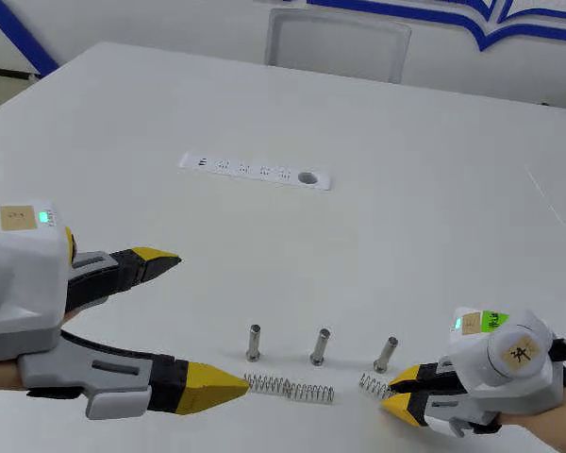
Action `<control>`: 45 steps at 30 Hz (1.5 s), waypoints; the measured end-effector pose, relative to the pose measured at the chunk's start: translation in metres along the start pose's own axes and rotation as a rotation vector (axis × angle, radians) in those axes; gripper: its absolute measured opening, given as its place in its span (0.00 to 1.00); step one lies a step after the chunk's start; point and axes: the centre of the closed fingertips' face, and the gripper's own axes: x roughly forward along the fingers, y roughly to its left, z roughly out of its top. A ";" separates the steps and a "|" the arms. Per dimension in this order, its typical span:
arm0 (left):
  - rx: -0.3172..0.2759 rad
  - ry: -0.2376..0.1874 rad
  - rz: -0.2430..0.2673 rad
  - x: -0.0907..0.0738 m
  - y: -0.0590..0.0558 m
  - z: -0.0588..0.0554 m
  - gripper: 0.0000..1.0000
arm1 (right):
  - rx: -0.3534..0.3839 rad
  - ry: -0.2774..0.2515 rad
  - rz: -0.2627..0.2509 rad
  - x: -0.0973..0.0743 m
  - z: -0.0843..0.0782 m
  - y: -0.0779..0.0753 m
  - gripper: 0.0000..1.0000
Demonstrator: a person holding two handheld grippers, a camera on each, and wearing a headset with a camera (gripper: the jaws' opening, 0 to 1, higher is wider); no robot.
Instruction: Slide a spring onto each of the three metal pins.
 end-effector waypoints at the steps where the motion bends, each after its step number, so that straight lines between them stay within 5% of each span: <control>1: 0.003 0.002 -0.007 0.001 -0.002 0.000 0.95 | 0.001 -0.009 -0.001 -0.004 0.004 0.001 0.11; 13: 0.091 0.042 -0.095 0.034 -0.028 0.000 0.86 | -0.166 -0.096 0.042 -0.048 0.079 0.044 0.11; 18: 0.137 0.077 -0.140 0.048 -0.038 -0.004 0.82 | -0.253 -0.082 0.047 -0.054 0.094 0.058 0.11; 24: 0.154 0.072 -0.224 0.055 -0.056 -0.002 0.71 | -0.277 -0.073 0.054 -0.058 0.101 0.070 0.11; 31: 0.177 0.088 -0.255 0.060 -0.064 -0.010 0.61 | -0.319 -0.057 0.058 -0.059 0.104 0.079 0.11; 37: 0.190 0.084 -0.309 0.058 -0.075 -0.009 0.32 | -0.319 -0.063 0.067 -0.059 0.110 0.086 0.11; 45: 0.221 0.107 -0.341 0.058 -0.084 -0.011 0.25 | -0.351 -0.040 0.082 -0.055 0.106 0.095 0.11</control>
